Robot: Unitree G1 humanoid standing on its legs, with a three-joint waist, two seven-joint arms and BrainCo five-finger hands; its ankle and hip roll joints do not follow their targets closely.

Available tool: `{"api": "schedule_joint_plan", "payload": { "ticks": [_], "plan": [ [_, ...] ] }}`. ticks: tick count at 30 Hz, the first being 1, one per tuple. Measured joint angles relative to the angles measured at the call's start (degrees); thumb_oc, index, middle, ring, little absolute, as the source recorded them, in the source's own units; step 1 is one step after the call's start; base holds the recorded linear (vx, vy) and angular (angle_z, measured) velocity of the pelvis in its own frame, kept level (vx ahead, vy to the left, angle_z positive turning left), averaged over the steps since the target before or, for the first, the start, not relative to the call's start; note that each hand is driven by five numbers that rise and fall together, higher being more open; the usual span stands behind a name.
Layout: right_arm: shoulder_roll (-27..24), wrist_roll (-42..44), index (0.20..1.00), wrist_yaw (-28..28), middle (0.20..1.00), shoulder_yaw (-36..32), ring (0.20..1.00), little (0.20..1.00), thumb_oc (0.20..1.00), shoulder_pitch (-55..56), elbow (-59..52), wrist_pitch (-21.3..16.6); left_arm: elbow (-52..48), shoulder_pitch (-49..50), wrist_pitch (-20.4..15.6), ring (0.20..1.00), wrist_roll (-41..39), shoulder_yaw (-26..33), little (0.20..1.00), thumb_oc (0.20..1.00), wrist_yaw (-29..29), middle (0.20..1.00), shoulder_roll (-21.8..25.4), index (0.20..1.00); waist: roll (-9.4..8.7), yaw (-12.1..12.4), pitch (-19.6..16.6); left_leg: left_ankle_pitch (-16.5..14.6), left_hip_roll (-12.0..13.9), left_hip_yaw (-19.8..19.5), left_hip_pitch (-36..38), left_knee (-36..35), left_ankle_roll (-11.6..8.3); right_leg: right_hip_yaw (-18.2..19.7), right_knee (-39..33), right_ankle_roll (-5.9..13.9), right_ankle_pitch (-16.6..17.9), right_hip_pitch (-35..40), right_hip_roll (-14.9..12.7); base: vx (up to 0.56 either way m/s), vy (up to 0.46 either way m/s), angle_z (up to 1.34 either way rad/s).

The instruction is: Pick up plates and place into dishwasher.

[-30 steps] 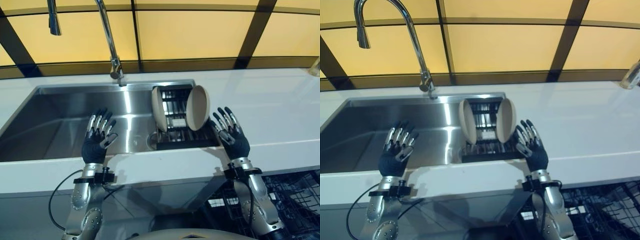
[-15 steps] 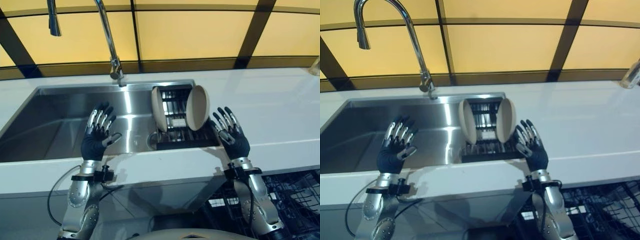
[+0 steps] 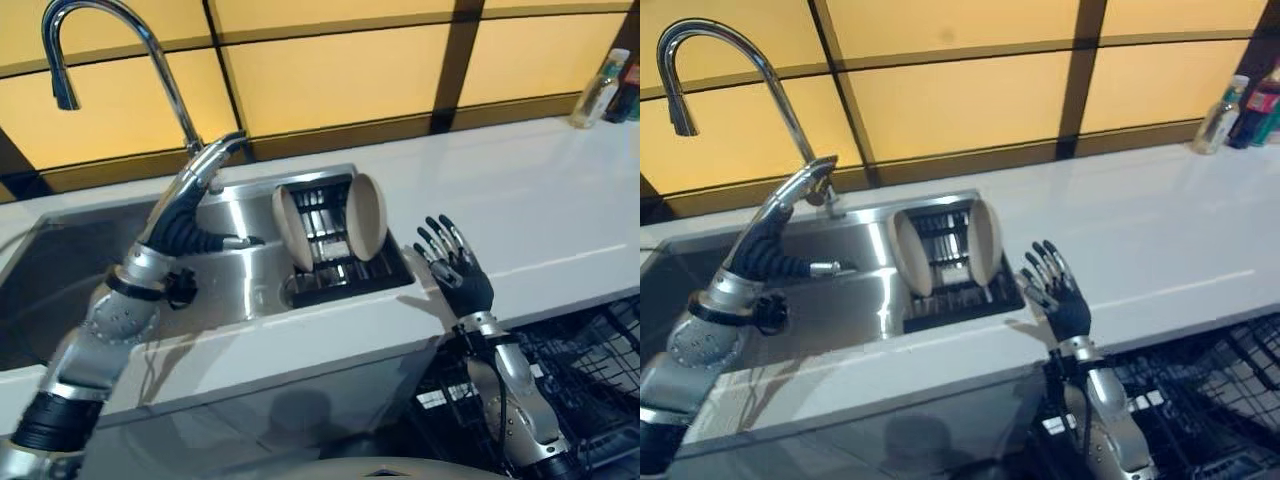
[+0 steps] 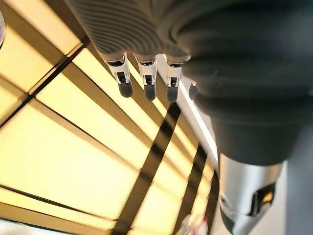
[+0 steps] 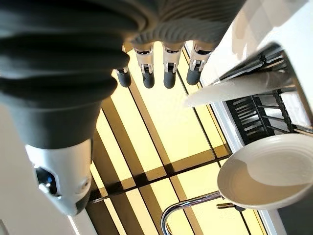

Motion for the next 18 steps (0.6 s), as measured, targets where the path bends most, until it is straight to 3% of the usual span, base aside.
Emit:
{"api": "schedule_joint_plan", "payload": {
  "ticks": [4, 7, 11, 14, 18],
  "plan": [
    [-2.0, 0.5, 1.000, 0.0, 1.000, -0.1, 1.000, 1.000, 1.000, -1.4, 0.3, 0.8, 6.3, -3.9, 4.0, 1.000, 12.1, -2.7, 1.000, 1.000, -0.5, 1.000, 11.4, 1.000, 1.32, -0.6, 0.1, 0.0, 0.0, 0.4, 0.0, 0.0, -0.05, 0.2, 0.0, 0.02, 0.2, -0.1, 0.0, 0.03, 0.035, -0.03],
    [-3.2, 1.3, 1.000, 0.0, 1.000, 0.0, 1.000, 1.000, 1.000, -1.7, 0.3, 1.1, 8.5, -7.8, 5.2, 1.000, 15.6, -4.8, 1.000, 1.000, -2.3, 1.000, 16.5, 1.000, 2.05, -0.6, -0.1, 0.0, 0.0, 0.5, 0.0, 0.0, -0.10, 0.3, -0.1, 0.01, 0.2, -0.1, 0.0, 0.04, 0.007, -0.01],
    [-3.4, 1.8, 1.000, -0.3, 1.000, 0.5, 1.000, 1.000, 1.000, -2.2, 0.5, 1.0, 8.4, -17.1, 4.8, 1.000, 19.1, -12.8, 1.000, 1.000, -5.8, 1.000, 22.0, 1.000, 2.48, -0.6, -0.3, 0.2, 0.0, 0.5, 0.1, 0.2, -0.40, 0.2, 0.0, -0.08, 0.3, 0.0, 0.0, 0.04, -0.004, 0.00],
    [-4.2, 2.5, 1.000, -0.4, 1.000, 2.1, 1.000, 1.000, 1.000, -3.4, 1.4, 1.0, 8.4, -23.4, 2.5, 1.000, 23.6, -19.9, 1.000, 1.000, -7.3, 1.000, 25.9, 1.000, 2.79, -0.8, -0.5, 0.2, 0.0, 0.5, 0.1, 0.2, -0.41, 0.2, 0.0, -0.06, 0.3, 0.0, 0.0, 0.05, -0.007, -0.01],
    [-5.5, 3.5, 1.000, -0.9, 1.000, 2.3, 1.000, 1.000, 1.000, -3.4, 1.7, 0.9, 8.2, -31.7, 0.0, 1.000, 23.8, -27.8, 1.000, 1.000, -7.0, 1.000, 29.3, 1.000, 3.04, -2.0, -0.5, 0.2, 0.0, 0.6, 0.2, 0.2, -0.42, 0.3, 0.0, -0.02, 0.3, 0.0, 0.0, 0.05, -0.016, 0.00]
  ]
}}
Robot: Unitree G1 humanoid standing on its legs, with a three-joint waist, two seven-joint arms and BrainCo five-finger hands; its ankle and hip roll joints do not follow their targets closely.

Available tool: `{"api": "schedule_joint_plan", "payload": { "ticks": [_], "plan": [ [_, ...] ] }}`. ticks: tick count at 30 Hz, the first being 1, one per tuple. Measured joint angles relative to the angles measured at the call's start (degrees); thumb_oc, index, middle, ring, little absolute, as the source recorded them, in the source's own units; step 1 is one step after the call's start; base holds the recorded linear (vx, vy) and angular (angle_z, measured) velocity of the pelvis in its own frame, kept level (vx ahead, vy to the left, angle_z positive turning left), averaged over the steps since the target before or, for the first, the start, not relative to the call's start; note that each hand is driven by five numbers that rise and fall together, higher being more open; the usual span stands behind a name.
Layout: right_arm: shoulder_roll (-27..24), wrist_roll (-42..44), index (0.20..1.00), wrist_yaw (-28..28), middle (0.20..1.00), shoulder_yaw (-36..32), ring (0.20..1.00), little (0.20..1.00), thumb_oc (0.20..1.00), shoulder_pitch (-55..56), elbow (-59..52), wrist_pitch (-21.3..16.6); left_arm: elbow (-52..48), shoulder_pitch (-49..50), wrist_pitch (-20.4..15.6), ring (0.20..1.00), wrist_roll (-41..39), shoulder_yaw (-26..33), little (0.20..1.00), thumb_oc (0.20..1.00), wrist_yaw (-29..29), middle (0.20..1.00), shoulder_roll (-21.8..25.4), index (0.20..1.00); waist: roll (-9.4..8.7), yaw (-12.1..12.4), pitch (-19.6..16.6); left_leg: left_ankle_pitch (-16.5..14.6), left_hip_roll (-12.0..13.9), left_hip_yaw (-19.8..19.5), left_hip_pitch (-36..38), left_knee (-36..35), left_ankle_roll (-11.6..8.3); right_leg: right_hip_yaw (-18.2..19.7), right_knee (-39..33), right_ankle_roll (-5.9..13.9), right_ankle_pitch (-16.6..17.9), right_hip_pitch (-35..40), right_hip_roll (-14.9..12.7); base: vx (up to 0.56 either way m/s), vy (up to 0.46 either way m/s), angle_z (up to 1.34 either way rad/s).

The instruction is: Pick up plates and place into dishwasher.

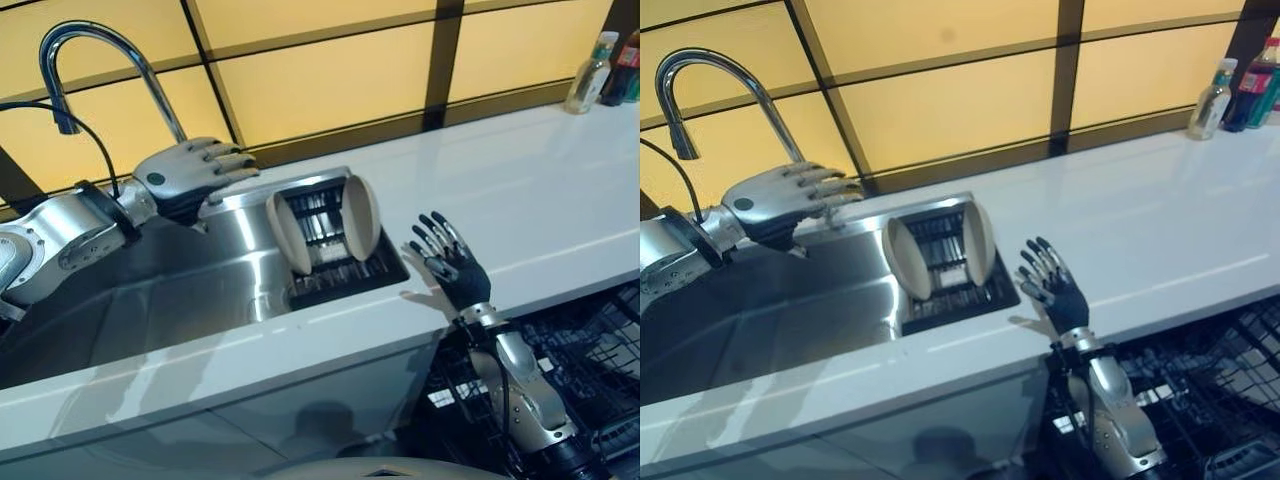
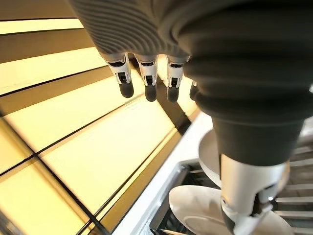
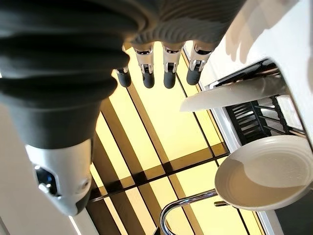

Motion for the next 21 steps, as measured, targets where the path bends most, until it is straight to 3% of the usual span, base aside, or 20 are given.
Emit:
{"api": "schedule_joint_plan", "payload": {
  "ticks": [4, 11, 21],
  "plan": [
    [-0.1, 0.5, 1.000, -0.7, 1.000, 0.2, 1.000, 1.000, 1.000, 0.0, 1.5, -1.0, -0.4, -5.9, -2.5, 1.000, -0.3, -6.2, 1.000, 1.000, 0.4, 1.000, 1.2, 1.000, 0.21, -0.5, 0.0, -0.1, 0.0, 0.2, 0.1, -0.1, -0.05, 0.2, 0.0, 0.05, 0.0, 0.0, 0.0, 0.04, -0.017, -0.03],
    [-2.0, 1.7, 1.000, -1.0, 1.000, 0.1, 1.000, 1.000, 1.000, 0.0, 1.7, -1.4, 1.0, -5.9, -5.4, 1.000, -0.4, -8.4, 1.000, 1.000, -0.1, 1.000, 1.2, 1.000, 0.11, -1.5, 0.3, -0.3, 0.0, 0.8, 0.7, -0.2, -0.34, 1.0, 0.0, 0.07, 0.0, 0.0, 0.2, 0.04, -0.006, -0.06],
    [-2.0, 2.3, 1.000, -1.8, 1.000, 0.1, 1.000, 1.000, 1.000, 0.1, 1.7, -1.4, 7.5, -5.1, -7.7, 1.000, 8.6, -13.0, 1.000, 1.000, 4.7, 1.000, 2.0, 1.000, -0.27, -2.0, 0.7, -0.4, 0.0, 2.1, 1.2, -0.2, -0.43, 2.4, 0.0, 0.04, 0.1, -0.4, 0.4, 0.04, -0.008, -0.07]
  ]
}}
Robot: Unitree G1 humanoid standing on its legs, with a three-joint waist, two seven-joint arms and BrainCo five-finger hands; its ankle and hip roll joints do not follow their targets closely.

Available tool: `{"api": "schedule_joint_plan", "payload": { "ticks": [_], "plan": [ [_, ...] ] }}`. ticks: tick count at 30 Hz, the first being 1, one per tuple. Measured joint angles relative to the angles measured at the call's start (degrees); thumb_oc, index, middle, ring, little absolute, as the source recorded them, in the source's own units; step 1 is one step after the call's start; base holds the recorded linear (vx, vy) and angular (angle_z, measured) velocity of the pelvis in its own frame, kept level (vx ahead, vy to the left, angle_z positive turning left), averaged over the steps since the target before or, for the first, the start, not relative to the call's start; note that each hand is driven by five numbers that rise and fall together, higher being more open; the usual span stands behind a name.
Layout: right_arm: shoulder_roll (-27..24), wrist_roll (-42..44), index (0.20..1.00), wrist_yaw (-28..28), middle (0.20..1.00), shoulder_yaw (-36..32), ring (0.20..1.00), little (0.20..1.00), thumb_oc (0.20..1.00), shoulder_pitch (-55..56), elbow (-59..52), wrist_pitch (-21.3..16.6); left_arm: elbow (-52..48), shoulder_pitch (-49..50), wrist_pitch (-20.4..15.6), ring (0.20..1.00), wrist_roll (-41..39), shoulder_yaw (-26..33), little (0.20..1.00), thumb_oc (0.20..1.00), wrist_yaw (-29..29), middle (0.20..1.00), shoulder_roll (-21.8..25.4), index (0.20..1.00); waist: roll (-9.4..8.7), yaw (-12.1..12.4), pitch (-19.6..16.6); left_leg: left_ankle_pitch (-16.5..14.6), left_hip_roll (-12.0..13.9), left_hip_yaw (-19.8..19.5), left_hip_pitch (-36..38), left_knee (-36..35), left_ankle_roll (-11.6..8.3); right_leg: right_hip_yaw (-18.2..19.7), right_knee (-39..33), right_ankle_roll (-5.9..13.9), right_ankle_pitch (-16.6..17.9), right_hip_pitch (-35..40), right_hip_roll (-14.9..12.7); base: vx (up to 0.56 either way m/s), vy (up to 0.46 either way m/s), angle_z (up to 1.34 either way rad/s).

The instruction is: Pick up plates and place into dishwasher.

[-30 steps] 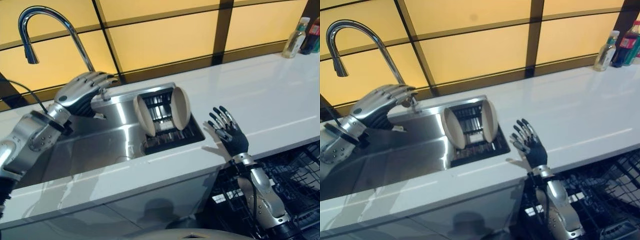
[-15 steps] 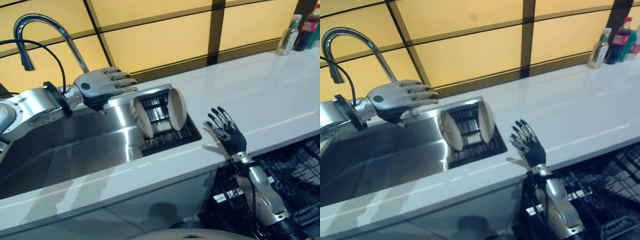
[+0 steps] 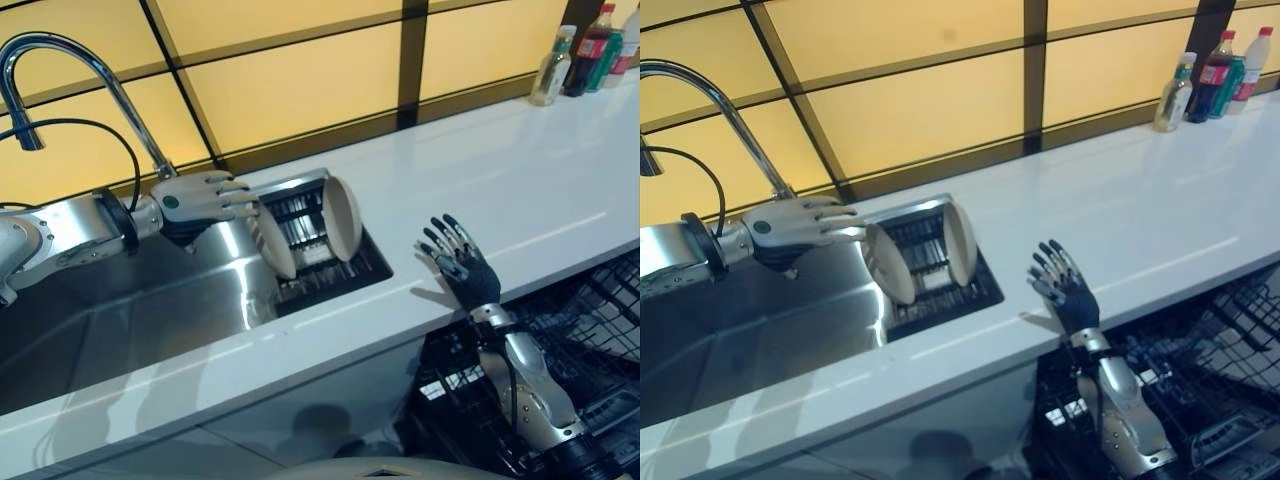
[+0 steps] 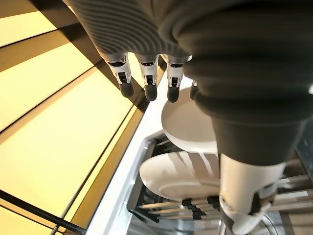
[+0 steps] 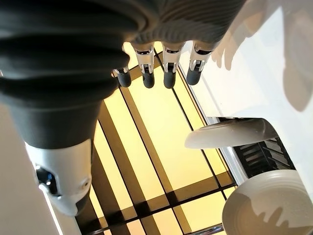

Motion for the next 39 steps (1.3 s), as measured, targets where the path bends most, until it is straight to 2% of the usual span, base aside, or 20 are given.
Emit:
{"api": "schedule_joint_plan", "payload": {
  "ticks": [4, 7, 12, 20, 27, 35, 39],
  "plan": [
    [0.0, 0.4, 1.000, -0.3, 1.000, 0.0, 1.000, 1.000, 1.000, 0.3, 0.0, 0.0, 0.7, 0.6, -0.8, 1.000, 2.0, -0.4, 1.000, 1.000, 1.8, 1.000, -0.1, 1.000, -0.08, -0.2, 0.1, 0.0, 0.0, 0.1, 0.0, 0.0, 0.00, 0.1, 0.0, -0.20, 0.2, -0.1, 0.0, 0.04, -0.014, -0.01],
    [0.0, 0.5, 1.000, -0.7, 1.000, 0.0, 1.000, 1.000, 1.000, 0.4, 0.0, 0.0, 2.2, 2.2, -1.4, 1.000, 5.4, -0.4, 1.000, 1.000, 6.4, 1.000, -0.1, 1.000, -0.12, -1.3, 0.1, 0.0, 0.0, 0.1, 0.1, 0.0, 0.01, 0.1, 0.0, -0.19, 0.2, 0.0, 0.0, 0.04, -0.015, 0.00],
    [0.0, 0.5, 1.000, -0.7, 1.000, 0.0, 1.000, 1.000, 1.000, 0.6, 0.0, -0.2, 4.3, 2.2, -2.4, 1.000, 11.1, -1.9, 1.000, 1.000, 12.4, 1.000, -0.1, 1.000, -0.18, -1.7, 0.2, -0.3, 0.0, 1.0, 0.7, -0.1, 0.20, 0.8, 0.0, 0.09, 0.1, 0.2, 0.1, 0.04, -0.018, -0.07],
    [-0.8, 1.0, 1.000, -1.0, 1.000, -0.1, 1.000, 1.000, 1.000, 1.8, 0.0, -0.2, 6.2, 4.1, -2.5, 1.000, 17.5, -1.9, 1.000, 1.000, 18.8, 1.000, -0.2, 1.000, -0.20, -3.0, 0.2, -0.3, 0.0, 1.8, 0.7, -0.1, 0.06, 1.7, 0.1, -0.11, 0.5, -0.4, 0.3, 0.04, -0.019, -0.06],
    [-1.7, 1.5, 1.000, -1.0, 1.000, -0.2, 1.000, 1.000, 1.000, 2.6, -0.1, -0.2, 8.1, 8.4, -2.4, 1.000, 22.5, -1.9, 1.000, 1.000, 22.5, 1.000, -0.4, 1.000, -0.30, -3.1, 0.2, -0.5, 0.2, 3.0, 1.6, -0.1, 0.06, 2.9, 0.1, -0.01, 0.6, -0.4, 0.6, 0.05, -0.033, -0.09],
    [-1.7, 2.0, 1.000, -0.9, 1.000, -1.1, 1.000, 1.000, 1.000, 4.0, -0.1, -0.1, 9.6, 11.6, -0.3, 1.000, 26.3, -1.1, 1.000, 1.000, 27.5, 1.000, -1.5, 1.000, -0.77, -3.2, -0.1, -0.6, 0.3, 3.2, 1.6, -0.1, -0.01, 3.1, 0.1, -0.04, 0.7, -0.5, 0.8, 0.04, -0.023, -0.02],
    [-1.7, 2.2, 1.000, -0.9, 1.000, -1.7, 1.000, 1.000, 1.000, 4.3, -0.1, -0.1, 11.8, 15.8, 1.1, 1.000, 29.1, 1.0, 1.000, 1.000, 31.4, 1.000, -2.6, 1.000, -0.85, -4.4, -0.1, -0.6, 0.3, 3.3, 1.6, -0.1, -0.01, 3.2, 0.1, -0.03, 0.7, -0.5, 0.8, 0.05, -0.018, -0.01]
  ]
}}
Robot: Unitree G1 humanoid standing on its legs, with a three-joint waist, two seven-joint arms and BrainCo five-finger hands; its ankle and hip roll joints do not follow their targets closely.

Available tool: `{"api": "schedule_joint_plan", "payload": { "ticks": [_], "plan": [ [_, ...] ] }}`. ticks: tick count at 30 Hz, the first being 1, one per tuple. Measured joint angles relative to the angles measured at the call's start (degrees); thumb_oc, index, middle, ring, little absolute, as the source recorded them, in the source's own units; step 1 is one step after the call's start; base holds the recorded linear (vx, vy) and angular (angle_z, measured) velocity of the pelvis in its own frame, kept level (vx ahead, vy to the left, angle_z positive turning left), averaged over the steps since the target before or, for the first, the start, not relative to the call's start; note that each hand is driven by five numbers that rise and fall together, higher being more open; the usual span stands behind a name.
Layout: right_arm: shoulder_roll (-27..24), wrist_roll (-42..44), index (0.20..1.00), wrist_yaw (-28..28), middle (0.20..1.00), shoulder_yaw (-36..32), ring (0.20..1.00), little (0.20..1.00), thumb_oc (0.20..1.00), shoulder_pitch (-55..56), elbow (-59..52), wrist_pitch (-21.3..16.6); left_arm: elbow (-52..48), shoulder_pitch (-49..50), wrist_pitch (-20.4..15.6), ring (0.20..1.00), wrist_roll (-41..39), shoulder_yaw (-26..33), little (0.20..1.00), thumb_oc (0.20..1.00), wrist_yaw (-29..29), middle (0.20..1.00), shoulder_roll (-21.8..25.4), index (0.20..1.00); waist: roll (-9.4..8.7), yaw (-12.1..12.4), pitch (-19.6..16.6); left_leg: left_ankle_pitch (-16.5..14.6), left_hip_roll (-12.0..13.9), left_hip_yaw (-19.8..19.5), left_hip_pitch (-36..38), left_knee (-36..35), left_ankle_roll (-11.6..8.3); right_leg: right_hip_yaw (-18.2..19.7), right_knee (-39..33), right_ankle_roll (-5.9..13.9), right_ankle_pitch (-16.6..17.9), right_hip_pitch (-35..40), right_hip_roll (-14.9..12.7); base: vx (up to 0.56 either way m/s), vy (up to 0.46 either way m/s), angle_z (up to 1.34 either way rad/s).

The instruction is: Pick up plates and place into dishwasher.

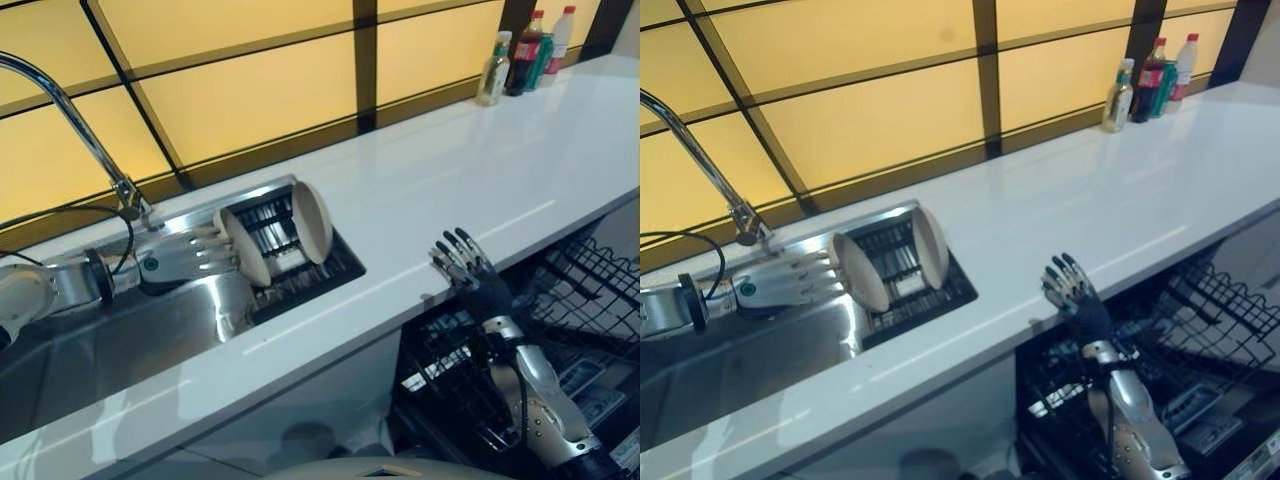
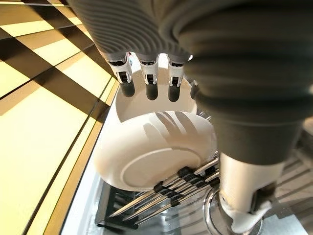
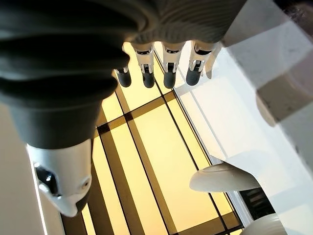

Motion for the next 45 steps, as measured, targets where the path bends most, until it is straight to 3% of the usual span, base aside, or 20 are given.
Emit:
{"api": "schedule_joint_plan", "payload": {
  "ticks": [14, 24, 25, 26, 28, 45],
  "plan": [
    [-0.3, 0.0, 1.000, 0.3, 1.000, -1.3, 1.000, 1.000, 1.000, 0.6, -0.1, 0.4, 4.6, 5.2, 5.6, 1.000, 4.7, 2.2, 1.000, 1.000, 5.9, 1.000, -2.8, 1.000, 0.47, -0.5, 0.3, -0.1, 0.0, 1.6, 0.4, 0.0, 0.01, 1.4, 0.7, 0.02, 0.0, -0.9, 0.3, 0.04, -0.012, -0.05],
    [-0.4, 0.0, 1.000, 1.6, 1.000, -3.3, 1.000, 1.000, 1.000, 1.5, -0.1, 1.6, 4.8, 6.1, 11.8, 1.000, 7.2, 6.3, 1.000, 1.000, 9.9, 1.000, -4.3, 1.000, 1.27, -1.6, 1.2, -0.4, 0.1, 3.1, 1.1, 0.0, -0.16, 1.3, 0.9, 0.16, 0.5, -1.4, 0.3, 0.03, -0.023, -0.09],
    [-0.4, 0.0, 1.000, 1.8, 1.000, -3.3, 1.000, 1.000, 1.000, 1.9, -0.1, 1.7, 4.8, 6.0, 12.4, 0.887, 7.4, 6.5, 0.887, 0.887, 10.1, 0.887, -4.8, 0.887, 1.27, -1.7, 1.3, -0.4, 0.1, 3.2, 1.1, 0.0, -0.16, 1.3, 0.9, 0.16, 0.5, -1.4, 0.3, 0.04, -0.012, -0.06],
    [-0.4, 0.0, 1.000, 2.1, 1.000, -3.4, 1.000, 1.000, 1.000, 2.3, -0.1, 1.7, 4.8, 6.1, 12.9, 0.539, 7.8, 6.5, 0.539, 0.539, 10.1, 0.539, -5.5, 0.539, 1.27, -1.8, 1.3, -0.4, 0.1, 3.3, 1.2, 0.0, -0.16, 1.3, 0.9, 0.16, 0.5, -1.5, 0.3, 0.04, -0.011, -0.05],
    [-0.4, 0.0, 1.000, 2.2, 1.000, -3.7, 1.000, 1.000, 1.000, 2.9, -0.1, 2.0, 4.8, 6.2, 13.1, 0.200, 8.6, 6.5, 0.200, 0.200, 10.0, 0.200, -6.6, 0.200, 1.27, -1.9, 1.3, -0.4, 0.1, 3.4, 1.2, 0.0, -0.16, 1.4, 0.9, 0.16, 0.5, -1.4, 0.3, 0.04, -0.013, -0.03],
    [-0.4, 0.0, 1.000, 2.1, 1.000, -4.0, 1.000, 1.000, 1.000, 2.9, -0.6, 4.2, 4.6, 9.8, 13.2, 0.200, 9.0, 8.0, 0.200, 0.200, 7.2, 0.200, -7.1, 0.200, 1.65, -1.9, 1.6, -0.6, 0.1, 4.3, 2.3, 0.0, -0.12, 1.4, 0.9, 0.18, 0.6, -0.8, 0.3, 0.01, -0.001, -0.02]
  ]
}}
